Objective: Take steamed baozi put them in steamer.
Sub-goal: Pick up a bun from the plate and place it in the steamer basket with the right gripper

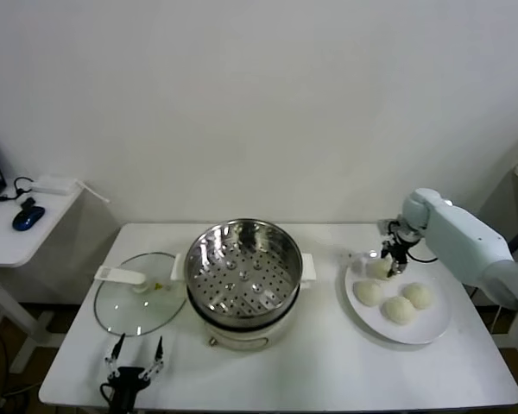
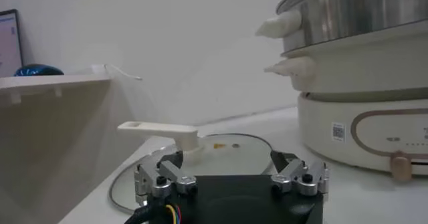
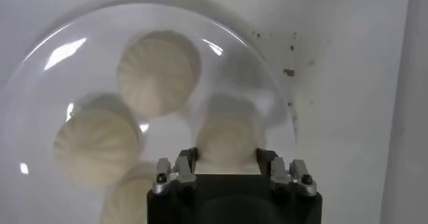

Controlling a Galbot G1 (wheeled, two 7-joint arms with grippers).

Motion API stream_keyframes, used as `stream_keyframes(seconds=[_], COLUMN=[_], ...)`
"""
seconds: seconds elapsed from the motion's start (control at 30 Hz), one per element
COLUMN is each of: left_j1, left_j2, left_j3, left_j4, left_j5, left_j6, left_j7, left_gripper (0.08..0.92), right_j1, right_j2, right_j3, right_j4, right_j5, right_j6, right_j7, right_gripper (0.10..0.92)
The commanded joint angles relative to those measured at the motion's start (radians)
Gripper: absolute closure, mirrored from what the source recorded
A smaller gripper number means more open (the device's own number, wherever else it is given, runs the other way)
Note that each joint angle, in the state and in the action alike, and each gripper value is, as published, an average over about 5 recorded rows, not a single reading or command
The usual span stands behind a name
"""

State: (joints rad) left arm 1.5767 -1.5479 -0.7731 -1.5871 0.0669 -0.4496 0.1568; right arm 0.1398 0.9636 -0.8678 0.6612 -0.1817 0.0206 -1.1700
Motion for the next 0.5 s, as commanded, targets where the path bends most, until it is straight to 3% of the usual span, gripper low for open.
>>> stream_keyframes(seconds=[0.03, 0.23, 0.5], left_j1=[-0.001, -0.005, -0.003], left_j2=[0.003, 0.002, 0.002], left_j3=[0.001, 0.006, 0.006], left_j4=[-0.002, -0.008, -0.015], left_j5=[0.000, 0.002, 0.000], left_j6=[0.000, 0.003, 0.003], left_j7=[-0.001, -0.001, -0.003], left_gripper=[0.177, 0.177, 0.177], right_j1=[0.168, 0.433, 0.646], right_j2=[-0.078, -0.124, -0.004], right_j3=[-0.201, -0.427, -0.490], right_j4=[0.215, 0.475, 0.554], right_j5=[0.119, 0.261, 0.354], right_j6=[0.004, 0.054, 0.207], right_j7=[0.000, 0.012, 0.055], right_gripper=[0.438, 0.440, 0.440])
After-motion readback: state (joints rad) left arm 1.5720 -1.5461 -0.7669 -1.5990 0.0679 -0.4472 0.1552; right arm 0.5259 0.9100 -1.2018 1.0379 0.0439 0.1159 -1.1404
